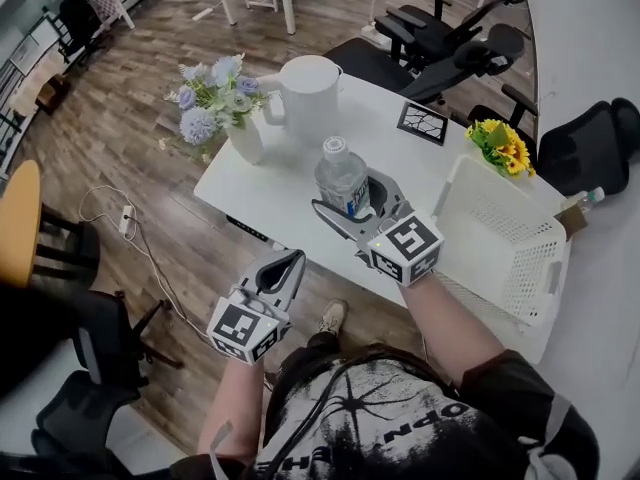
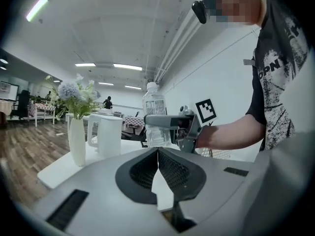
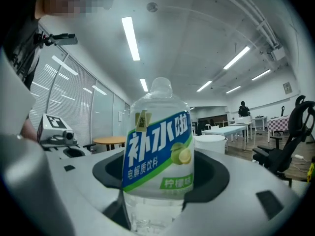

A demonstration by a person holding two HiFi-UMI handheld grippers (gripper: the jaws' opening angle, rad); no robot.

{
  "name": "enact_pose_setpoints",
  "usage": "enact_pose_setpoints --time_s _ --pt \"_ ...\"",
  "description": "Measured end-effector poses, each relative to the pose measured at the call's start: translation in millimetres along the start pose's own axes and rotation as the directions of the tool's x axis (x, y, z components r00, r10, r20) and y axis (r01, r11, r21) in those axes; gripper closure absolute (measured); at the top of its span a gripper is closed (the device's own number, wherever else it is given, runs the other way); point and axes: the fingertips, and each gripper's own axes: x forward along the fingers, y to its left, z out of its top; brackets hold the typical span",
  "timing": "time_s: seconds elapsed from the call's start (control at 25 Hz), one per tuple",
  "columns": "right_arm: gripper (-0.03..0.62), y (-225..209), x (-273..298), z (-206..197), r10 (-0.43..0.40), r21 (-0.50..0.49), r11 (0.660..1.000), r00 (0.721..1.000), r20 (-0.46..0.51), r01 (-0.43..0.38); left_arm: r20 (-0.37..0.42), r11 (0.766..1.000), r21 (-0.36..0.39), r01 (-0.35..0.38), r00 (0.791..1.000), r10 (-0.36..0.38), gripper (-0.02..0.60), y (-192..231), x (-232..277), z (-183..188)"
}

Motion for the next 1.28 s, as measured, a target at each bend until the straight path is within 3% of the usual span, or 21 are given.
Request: enact_pose_setpoints --time_s 0.28,0.6,1.04,1.28 --pt "0.258 -15.9 27.4 -74.1 -0.039 0.024 0.999 0.996 -0.081 0.041 -0.039 0.999 -0.028 -0.025 0.999 0.024 0.571 22.7 -8.1 -15.4" --pt "0.258 -43.0 42.8 -136.3 -0.096 0.027 0.995 0.985 -0.144 0.101 -0.096 0.999 -0.046 -0.002 0.995 -0.002 0.571 37.2 -5.3 -31.2" --pt "0.258 -48.3 20.6 -171.7 -0.223 -0.022 0.975 0.968 -0.116 0.222 -0.154 0.998 -0.041 0.057 0.986 -0.063 0.571 43.0 5.3 -44.7" --pt "0.258 -40.7 3.5 -172.8 -0.239 -0.032 0.971 0.967 -0.087 0.237 -0.159 0.996 -0.036 0.087 0.983 -0.092 0.571 37.4 14.4 -45.5"
